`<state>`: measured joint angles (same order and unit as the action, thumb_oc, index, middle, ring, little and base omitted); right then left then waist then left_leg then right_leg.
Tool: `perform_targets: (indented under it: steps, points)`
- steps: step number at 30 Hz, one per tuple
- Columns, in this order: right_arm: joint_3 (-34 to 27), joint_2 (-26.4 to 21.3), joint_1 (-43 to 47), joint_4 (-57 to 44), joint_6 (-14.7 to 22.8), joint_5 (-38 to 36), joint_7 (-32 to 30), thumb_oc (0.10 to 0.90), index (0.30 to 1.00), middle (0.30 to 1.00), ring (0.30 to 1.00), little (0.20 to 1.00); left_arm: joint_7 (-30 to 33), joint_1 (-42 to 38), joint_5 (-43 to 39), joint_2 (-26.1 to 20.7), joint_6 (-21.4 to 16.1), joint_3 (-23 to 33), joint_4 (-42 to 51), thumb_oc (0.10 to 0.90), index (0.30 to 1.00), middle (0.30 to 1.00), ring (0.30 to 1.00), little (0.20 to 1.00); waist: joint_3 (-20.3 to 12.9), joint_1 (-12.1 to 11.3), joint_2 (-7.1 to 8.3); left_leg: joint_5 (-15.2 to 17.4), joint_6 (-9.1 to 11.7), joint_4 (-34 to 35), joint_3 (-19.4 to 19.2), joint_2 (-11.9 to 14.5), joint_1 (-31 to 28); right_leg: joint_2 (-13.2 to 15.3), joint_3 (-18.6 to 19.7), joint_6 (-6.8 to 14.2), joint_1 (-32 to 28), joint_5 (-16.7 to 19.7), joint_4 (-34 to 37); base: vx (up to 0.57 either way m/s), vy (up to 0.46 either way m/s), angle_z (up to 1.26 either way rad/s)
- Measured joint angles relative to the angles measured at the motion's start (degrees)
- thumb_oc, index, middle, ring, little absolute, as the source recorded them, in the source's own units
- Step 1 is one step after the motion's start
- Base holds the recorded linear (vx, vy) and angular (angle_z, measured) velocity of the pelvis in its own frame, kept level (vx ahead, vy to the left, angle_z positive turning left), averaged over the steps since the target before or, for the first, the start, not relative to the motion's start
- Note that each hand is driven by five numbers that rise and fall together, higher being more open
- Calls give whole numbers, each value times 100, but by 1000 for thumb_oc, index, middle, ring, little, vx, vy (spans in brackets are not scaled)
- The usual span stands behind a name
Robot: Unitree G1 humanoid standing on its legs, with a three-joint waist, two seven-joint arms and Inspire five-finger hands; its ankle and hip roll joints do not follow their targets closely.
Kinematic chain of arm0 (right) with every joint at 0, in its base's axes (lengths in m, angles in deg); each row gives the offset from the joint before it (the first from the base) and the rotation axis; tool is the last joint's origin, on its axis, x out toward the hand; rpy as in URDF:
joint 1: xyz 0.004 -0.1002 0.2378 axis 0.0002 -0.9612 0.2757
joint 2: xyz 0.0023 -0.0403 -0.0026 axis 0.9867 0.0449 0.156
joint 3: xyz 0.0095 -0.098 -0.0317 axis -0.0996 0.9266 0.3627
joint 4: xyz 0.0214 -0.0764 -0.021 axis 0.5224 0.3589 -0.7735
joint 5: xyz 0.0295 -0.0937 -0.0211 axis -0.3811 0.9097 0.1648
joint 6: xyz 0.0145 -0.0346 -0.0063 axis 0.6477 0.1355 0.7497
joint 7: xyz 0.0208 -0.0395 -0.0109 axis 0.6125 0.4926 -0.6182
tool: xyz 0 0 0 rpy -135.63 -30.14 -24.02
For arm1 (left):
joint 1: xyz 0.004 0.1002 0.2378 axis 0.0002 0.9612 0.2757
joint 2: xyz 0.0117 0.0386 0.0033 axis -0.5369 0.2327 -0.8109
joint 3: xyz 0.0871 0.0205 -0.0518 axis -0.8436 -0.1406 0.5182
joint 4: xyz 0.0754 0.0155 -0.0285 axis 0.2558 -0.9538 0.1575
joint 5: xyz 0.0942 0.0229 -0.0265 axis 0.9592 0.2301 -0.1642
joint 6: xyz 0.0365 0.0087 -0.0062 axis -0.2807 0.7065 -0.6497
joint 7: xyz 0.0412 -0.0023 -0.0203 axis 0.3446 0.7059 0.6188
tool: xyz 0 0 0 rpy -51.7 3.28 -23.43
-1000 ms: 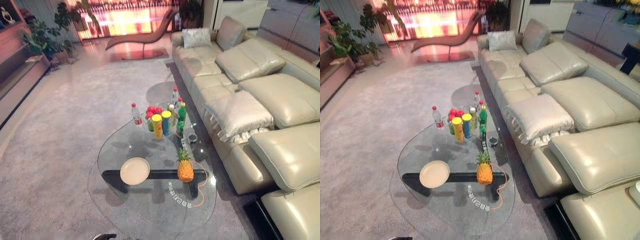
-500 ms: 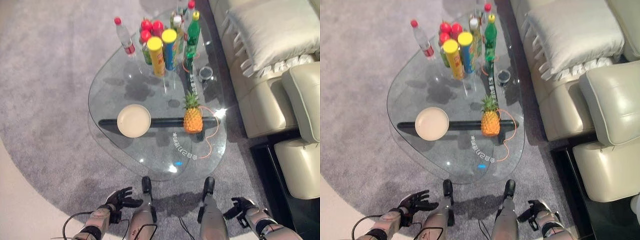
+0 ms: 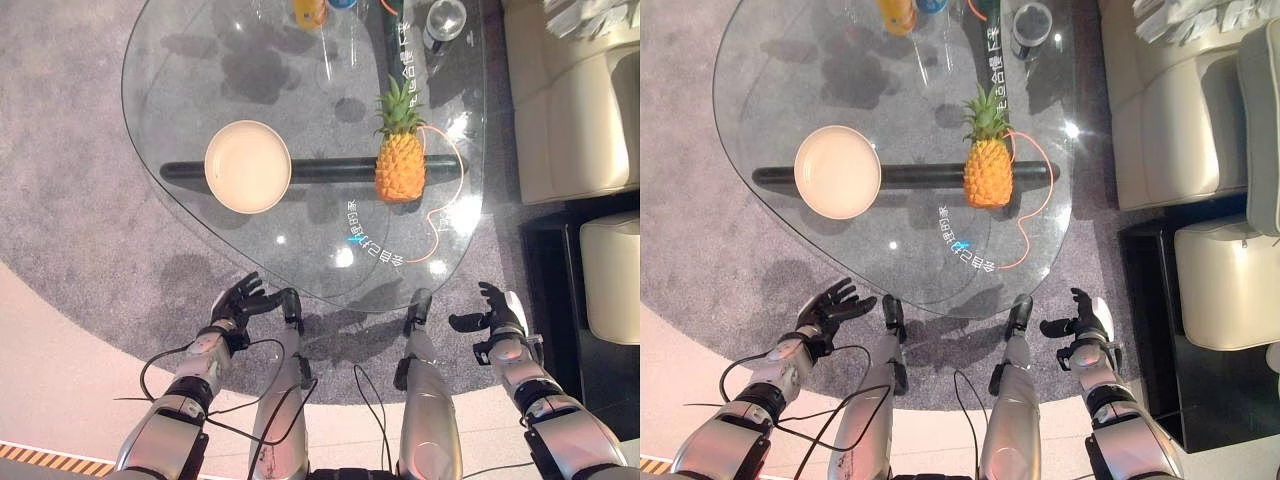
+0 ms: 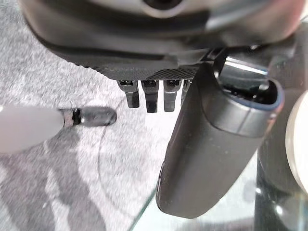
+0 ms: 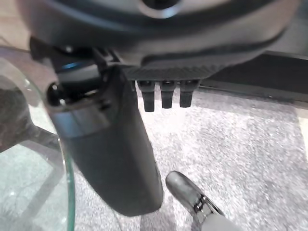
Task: Pick up the fruit to the plate
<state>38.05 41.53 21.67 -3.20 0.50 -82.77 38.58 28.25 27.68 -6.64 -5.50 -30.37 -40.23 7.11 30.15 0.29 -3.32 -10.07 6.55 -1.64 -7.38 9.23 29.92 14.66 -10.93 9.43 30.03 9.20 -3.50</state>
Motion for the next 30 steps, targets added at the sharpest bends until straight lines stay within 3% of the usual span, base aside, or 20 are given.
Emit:
perform_targets:
  steps: [5,11,22,30]
  points:
    - [0,-19,198,7,50,-133,-56,800,900,900,900,900,423,-21,-124,-65,-27,132,-42,800,900,900,900,900,25,-2,57,119,-26,-552,127,7,551,91,59,-42,676,-389,-887,-44,-48,7]
    - [4,-29,480,-1,121,-163,-82,800,900,900,900,900,898,-11,-118,-160,-23,309,-53,800,900,900,900,900,64,-17,132,194,-11,-971,185,55,1127,91,200,-111,1301,-466,-1364,-18,-26,-2]
    - [38,-61,751,-107,116,-407,-335,800,900,900,900,900,1034,-203,-91,-193,44,279,-108,800,900,900,900,900,83,-20,165,179,-30,-1050,229,82,1333,69,204,-140,1489,-457,-1435,-1,-3,0]
    - [12,-122,926,-166,133,-658,-1178,800,900,900,900,900,1032,-220,-91,-196,82,271,-114,800,900,900,900,900,83,-30,165,187,-12,-1049,229,77,1345,73,197,-152,1508,-454,-1447,0,0,0]
